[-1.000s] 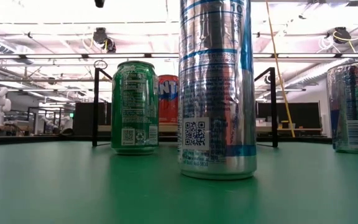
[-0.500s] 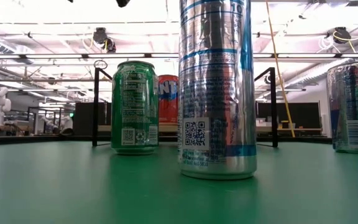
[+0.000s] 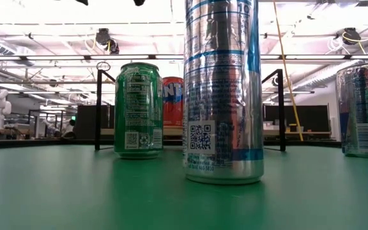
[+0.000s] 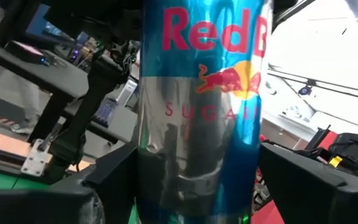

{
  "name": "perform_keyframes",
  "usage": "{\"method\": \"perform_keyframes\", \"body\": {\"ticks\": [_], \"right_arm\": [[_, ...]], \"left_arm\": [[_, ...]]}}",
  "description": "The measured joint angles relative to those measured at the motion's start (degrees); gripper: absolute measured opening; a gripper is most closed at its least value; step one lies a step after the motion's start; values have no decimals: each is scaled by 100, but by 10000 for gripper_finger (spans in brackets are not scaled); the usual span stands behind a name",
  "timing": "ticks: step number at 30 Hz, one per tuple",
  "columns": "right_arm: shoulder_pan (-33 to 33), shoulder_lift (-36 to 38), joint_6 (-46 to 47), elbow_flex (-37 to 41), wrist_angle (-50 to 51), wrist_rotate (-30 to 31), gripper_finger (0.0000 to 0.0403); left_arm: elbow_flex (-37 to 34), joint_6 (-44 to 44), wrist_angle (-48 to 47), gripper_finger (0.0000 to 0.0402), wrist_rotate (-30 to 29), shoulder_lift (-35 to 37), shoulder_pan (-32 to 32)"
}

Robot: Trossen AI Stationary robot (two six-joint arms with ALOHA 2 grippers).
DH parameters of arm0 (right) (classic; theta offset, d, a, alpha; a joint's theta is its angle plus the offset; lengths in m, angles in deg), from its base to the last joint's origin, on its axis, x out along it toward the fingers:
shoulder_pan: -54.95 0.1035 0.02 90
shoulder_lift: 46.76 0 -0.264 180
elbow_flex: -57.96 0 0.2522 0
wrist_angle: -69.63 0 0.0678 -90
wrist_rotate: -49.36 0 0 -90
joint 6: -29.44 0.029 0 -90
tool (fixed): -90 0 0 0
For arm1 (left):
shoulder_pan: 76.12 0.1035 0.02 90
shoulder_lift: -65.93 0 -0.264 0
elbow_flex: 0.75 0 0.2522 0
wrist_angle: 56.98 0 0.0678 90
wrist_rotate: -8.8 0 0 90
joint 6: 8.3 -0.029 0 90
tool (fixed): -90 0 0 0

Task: Place canned beverage on shelf
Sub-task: Put the blue soda can on the shelf

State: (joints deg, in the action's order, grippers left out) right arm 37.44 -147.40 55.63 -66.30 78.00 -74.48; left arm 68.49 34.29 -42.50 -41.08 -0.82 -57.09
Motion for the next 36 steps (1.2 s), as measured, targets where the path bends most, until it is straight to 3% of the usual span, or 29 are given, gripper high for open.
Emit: {"method": "perform_keyframes", "body": {"ticks": [10, 18, 22, 25, 28, 36], "right_arm": [[2, 0, 196, 0, 44, 65, 251], [2, 241, 241, 1, 651, 587, 331], [0, 496, 125, 7, 1212, 955, 351], [32, 732, -45, 9, 1889, 1591, 354], [152, 864, -231, 17, 2366, 2449, 353], [476, 861, -500, 17, 2138, 3642, 353]], "left_arm": [[-11, -322, 60, 230, -120, -1, -28], [-13, -416, 92, 223, -381, 72, -28], [-12, -701, 148, 222, -683, 145, -30], [5, -1127, 219, 221, -1224, 276, -45], [15, -1700, 186, 221, -2128, 352, -86], [13, -3237, -201, 220, -4293, 317, -389]]}}
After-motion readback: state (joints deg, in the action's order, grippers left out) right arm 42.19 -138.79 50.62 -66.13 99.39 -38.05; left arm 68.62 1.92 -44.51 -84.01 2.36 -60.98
